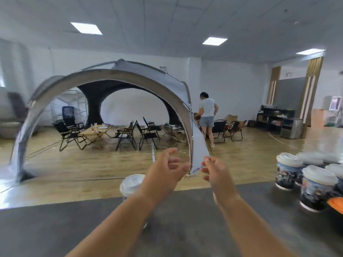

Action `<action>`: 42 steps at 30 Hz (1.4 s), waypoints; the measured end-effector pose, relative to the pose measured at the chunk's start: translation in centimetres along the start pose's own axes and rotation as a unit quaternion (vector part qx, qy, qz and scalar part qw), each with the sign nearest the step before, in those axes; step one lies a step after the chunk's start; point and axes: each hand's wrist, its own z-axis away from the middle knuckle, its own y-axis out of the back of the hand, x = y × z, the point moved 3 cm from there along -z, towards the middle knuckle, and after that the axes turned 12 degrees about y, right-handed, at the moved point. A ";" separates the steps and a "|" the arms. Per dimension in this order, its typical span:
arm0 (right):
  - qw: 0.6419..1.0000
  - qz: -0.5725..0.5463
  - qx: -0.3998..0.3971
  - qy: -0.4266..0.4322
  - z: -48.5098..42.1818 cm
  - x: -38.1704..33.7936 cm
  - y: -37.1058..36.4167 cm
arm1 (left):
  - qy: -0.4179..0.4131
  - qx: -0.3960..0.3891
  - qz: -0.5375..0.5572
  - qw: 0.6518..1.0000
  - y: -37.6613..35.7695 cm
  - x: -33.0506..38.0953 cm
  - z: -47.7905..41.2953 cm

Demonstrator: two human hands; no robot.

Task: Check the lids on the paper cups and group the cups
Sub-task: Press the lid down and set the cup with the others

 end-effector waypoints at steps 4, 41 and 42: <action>0.998 0.009 -0.059 -0.010 0.8 -0.1 -8.5 | -0.007 0.079 0.015 0.997 9.2 -2.3 0.8; 0.938 -0.126 -0.170 -0.275 -0.1 6.1 -15.0 | 0.147 0.142 0.280 0.938 3.7 -12.6 -0.3; 0.941 -0.127 -0.163 -0.270 0.1 6.2 -14.8 | 0.149 0.144 0.284 0.936 3.6 -12.6 -0.4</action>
